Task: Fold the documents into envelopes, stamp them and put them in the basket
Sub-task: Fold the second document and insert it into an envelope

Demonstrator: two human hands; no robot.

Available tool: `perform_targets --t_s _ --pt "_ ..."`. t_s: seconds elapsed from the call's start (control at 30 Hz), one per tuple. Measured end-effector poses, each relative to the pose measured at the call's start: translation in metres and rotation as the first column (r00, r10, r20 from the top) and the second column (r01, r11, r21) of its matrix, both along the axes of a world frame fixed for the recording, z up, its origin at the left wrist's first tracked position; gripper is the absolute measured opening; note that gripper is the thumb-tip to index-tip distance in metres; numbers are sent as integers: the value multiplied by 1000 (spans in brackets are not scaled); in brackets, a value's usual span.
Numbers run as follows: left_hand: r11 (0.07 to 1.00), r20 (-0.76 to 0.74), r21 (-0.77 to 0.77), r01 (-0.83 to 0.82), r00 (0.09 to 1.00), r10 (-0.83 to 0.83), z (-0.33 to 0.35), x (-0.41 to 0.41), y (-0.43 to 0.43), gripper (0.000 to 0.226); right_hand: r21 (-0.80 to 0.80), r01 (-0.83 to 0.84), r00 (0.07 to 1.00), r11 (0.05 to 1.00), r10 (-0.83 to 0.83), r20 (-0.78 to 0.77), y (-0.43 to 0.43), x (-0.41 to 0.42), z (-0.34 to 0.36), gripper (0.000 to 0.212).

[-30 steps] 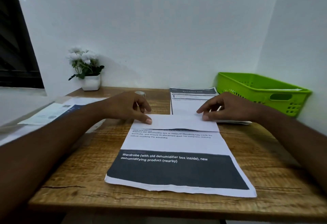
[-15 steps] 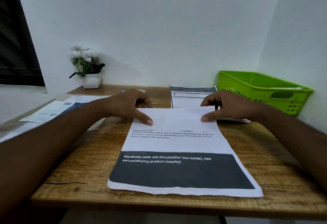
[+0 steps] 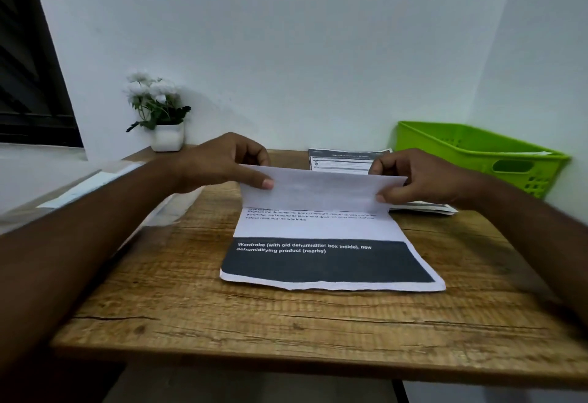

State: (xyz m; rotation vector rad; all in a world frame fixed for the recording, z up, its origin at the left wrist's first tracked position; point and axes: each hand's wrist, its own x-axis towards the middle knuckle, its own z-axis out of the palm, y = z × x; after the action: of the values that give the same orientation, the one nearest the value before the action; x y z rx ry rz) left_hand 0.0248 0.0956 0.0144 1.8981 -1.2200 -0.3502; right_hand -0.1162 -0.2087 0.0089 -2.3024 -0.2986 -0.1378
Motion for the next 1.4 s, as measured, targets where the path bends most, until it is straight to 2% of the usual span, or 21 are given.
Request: perform_targets --t_s 0.17,0.3,0.37,0.43,0.53,0.6,0.63,0.7,0.8,0.9,1.0,1.1,1.23,1.4 --pt "956 -57 260 134 991 -123 2 0 5 6 -102 -107 984 989 91 -156 1 -3 3 21" --pt "924 -80 335 184 983 -166 6 3 11 63 -211 -116 983 971 83 -162 4 -4 7 21" --pt "917 -92 351 191 981 -170 6 1 8 74 -261 -150 974 954 97 -203 5 -6 10 38" --pt "926 -63 348 147 989 -134 3 -1 4 71 -257 -175 965 950 114 -235 8 -8 12 52" --pt "926 106 376 24 992 -69 -2 -5 -5 60 -174 -165 963 971 120 -243 11 -8 11 38" --pt "914 204 403 -37 978 -50 -2 -10 -10 55 -216 -127 978 968 86 -190 15 -6 8 29" --pt "911 228 409 -49 972 -50 -3 -12 -11 55 -261 -111 984 959 69 -164 17 -5 7 33" --pt "907 233 418 -49 971 -55 -4 -15 -13 59 -341 -90 989 936 43 -142 22 -4 4 44" --pt "900 208 435 -35 976 -63 -6 -14 -14 68 -373 -85 990 924 35 -139 26 -1 4 54" --pt "902 197 430 -43 979 -48 -4 -19 -14 57 -409 -86 992 909 38 -124 27 0 4 57" --pt "916 230 399 -50 972 -47 0 -23 -15 36 -419 -71 995 905 35 -94 28 -1 4 53" --pt "948 237 306 -84 971 10 2 -26 -12 34 -397 -61 998 916 62 -9 28 -3 6 43" --pt "984 227 141 -110 971 76 3 -23 -11 29 -271 -48 993 962 75 91 29 -5 10 27" --pt "986 191 152 -71 981 41 1 -19 -9 16 -213 -74 994 974 89 63 30 -7 11 23"
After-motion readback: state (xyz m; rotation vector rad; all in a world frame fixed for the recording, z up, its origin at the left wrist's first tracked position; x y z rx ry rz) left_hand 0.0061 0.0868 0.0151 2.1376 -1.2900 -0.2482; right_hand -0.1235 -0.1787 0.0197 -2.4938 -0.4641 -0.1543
